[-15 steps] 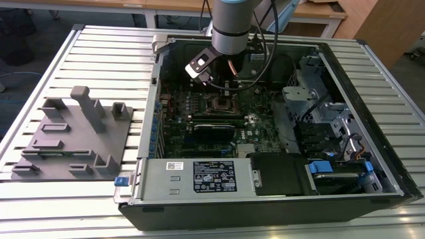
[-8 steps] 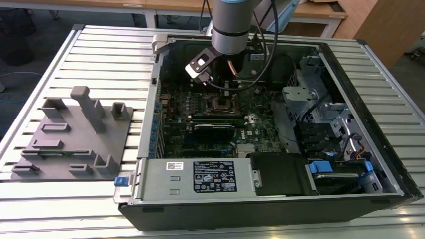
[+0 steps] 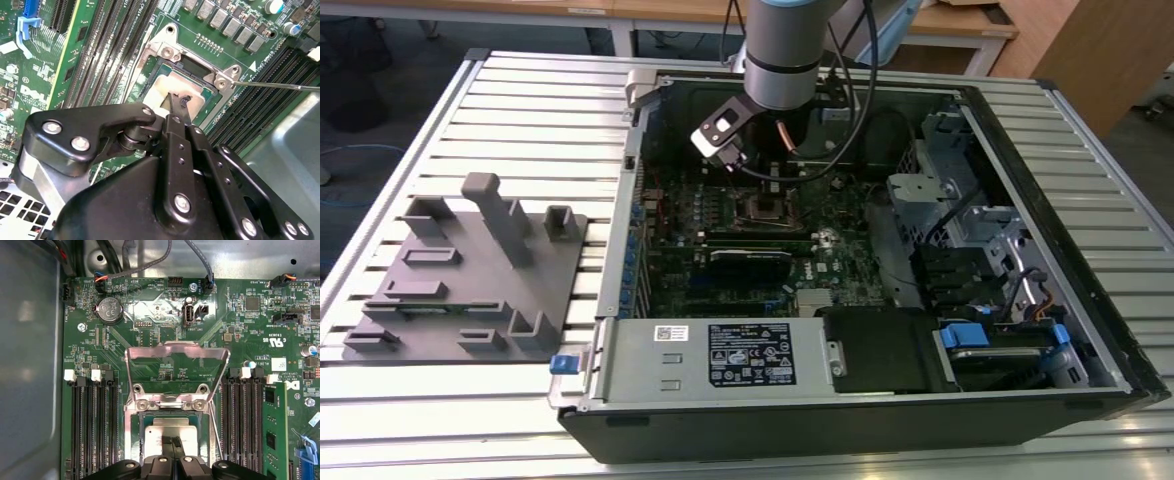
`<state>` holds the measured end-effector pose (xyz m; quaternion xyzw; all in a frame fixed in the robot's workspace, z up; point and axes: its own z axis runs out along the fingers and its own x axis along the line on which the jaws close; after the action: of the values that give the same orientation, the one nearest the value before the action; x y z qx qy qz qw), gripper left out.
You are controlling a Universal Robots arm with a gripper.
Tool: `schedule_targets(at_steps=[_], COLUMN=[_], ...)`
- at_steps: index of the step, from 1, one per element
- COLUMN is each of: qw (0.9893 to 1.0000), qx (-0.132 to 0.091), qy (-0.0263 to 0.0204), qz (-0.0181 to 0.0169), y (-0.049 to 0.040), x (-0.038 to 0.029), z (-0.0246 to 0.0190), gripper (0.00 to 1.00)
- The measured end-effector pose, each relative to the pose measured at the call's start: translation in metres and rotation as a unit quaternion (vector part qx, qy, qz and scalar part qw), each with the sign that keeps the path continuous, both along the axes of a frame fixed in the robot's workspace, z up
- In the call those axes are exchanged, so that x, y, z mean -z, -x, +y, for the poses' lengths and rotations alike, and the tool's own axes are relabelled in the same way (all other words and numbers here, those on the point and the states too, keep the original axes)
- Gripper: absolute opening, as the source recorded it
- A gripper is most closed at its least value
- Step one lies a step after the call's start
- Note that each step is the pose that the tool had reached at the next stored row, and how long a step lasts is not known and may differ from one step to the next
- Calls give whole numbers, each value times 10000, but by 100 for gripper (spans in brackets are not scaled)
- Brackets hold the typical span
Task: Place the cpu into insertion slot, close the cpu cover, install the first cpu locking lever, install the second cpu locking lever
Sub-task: 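Place the cpu into insertion slot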
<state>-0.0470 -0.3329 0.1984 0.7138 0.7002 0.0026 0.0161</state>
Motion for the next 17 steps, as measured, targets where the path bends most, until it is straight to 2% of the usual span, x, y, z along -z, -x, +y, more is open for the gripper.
schedule_targets(at_steps=[17], qw=[10000], qx=[0], qy=[-4], qz=[-3], y=[-1], x=[13], z=[2], gripper=[11])
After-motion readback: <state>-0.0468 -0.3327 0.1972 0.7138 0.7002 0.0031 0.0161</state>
